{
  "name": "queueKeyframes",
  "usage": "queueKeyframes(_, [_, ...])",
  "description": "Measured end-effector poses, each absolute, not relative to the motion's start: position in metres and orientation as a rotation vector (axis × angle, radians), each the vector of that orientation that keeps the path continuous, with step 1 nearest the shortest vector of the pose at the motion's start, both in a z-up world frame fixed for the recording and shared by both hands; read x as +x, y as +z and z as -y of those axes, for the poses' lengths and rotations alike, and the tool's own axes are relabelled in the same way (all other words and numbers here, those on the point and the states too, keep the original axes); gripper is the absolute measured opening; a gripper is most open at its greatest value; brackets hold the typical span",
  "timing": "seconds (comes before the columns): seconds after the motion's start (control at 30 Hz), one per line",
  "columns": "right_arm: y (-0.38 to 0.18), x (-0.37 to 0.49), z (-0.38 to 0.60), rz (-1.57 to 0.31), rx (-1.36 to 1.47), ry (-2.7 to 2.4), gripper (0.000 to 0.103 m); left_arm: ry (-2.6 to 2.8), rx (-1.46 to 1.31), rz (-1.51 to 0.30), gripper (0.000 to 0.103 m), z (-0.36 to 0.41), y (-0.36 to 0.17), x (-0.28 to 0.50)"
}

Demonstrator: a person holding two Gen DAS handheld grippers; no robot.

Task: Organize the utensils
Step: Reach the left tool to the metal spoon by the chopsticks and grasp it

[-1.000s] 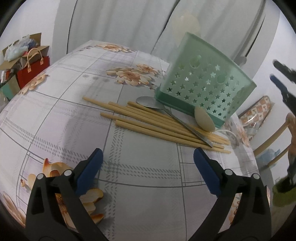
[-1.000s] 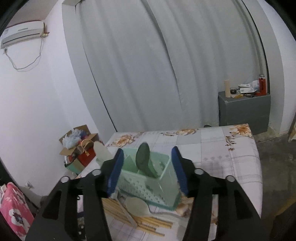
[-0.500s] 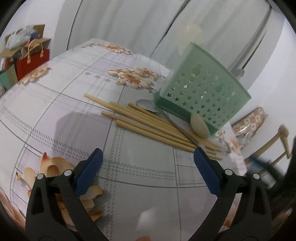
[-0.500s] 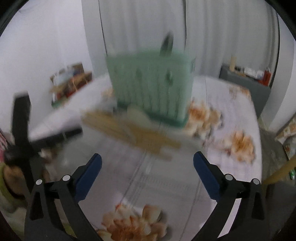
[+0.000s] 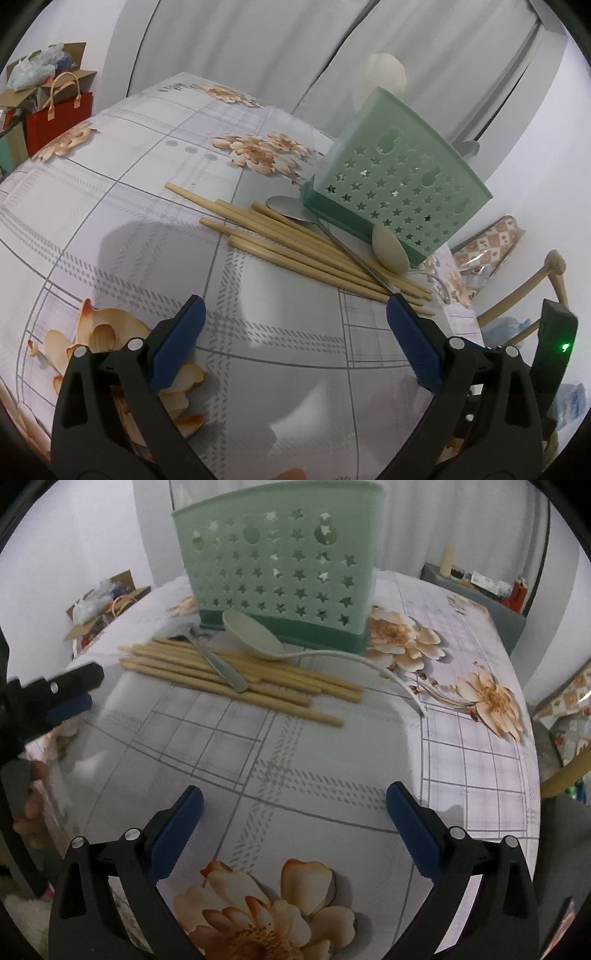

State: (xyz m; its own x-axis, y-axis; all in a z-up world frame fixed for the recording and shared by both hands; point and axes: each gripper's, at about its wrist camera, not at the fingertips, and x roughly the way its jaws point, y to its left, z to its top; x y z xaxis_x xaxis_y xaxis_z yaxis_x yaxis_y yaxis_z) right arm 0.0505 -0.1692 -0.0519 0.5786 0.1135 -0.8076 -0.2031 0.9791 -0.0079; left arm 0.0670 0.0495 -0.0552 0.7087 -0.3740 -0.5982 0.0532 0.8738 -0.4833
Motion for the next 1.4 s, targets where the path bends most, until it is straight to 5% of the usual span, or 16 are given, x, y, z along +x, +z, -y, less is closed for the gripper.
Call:
queueKeyframes(0.83, [-0.052, 0.042, 0.171, -0.888, -0.094, 0.197, 0.097, -0.318, -0.441, -0.718, 0.094, -0.053, -0.028, 0.091])
queueKeyframes(1.1, [-0.052, 0.042, 0.17, -0.888, -0.095, 0.2, 0.097, -0.309, -0.173, -0.74, 0.067, -0.017, -0.011, 0.133])
queueKeyframes(1.4, [-0.051, 0.042, 0.169, -0.887, -0.097, 0.203, 0.097, -0.212, 0.091, -0.928, 0.066, 0.019, -0.025, 0.2])
